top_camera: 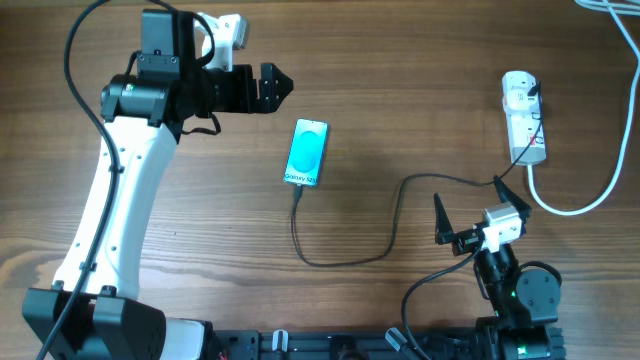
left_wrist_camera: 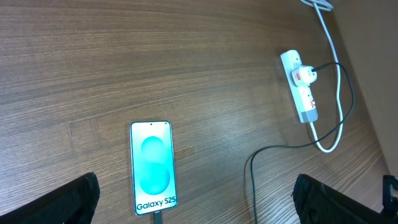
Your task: Plug charger to phone and switch on socket
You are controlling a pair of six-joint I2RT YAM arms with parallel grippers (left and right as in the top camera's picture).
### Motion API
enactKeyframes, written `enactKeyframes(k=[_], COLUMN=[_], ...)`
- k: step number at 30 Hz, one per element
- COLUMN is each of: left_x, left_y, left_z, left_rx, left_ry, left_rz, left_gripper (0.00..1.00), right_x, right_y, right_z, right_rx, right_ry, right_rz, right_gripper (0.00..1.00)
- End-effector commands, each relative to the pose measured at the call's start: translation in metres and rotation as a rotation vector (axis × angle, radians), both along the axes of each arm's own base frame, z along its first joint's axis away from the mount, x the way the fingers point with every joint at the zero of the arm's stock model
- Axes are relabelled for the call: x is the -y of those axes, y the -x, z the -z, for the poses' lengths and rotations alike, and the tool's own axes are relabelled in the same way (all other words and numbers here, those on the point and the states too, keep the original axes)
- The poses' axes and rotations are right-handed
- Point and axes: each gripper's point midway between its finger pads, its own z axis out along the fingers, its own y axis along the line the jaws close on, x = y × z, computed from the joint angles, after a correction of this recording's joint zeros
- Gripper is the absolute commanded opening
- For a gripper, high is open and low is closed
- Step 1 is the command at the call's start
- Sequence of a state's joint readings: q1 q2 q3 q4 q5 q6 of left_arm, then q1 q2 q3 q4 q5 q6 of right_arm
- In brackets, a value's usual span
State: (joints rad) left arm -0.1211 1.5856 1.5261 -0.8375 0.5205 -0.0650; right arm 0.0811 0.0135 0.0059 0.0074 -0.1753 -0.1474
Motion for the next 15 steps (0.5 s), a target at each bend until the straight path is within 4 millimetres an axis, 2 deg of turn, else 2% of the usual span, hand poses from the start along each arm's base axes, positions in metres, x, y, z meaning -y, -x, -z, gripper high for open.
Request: enactKeyframes(k=[1,11,15], left_x=[-0.0017,-0.0018,-0.0026], left_y=[-0.002,-0.0019,0.0036], left_z=[-0.0076,-0.0077,0.0001], left_rx=[0.021,0.021,0.002], left_ry=[0.003,0.003,0.0], left_rz=[-0.004,-0.004,-0.004], left_gripper=[1.0,1.0,1.0], right_x=[-0.0014,-0.0014,-0.0014], right_y=[0.0009,0.0009,0.0009], right_z=[-0.0032,-0.0031,-0.0031], right_rx=[0.013,0.013,0.013], right_ry=[-0.006,-0.006,-0.006], right_rz=[-0.007,-0.007,-0.007], right_gripper=[1.0,1.0,1.0])
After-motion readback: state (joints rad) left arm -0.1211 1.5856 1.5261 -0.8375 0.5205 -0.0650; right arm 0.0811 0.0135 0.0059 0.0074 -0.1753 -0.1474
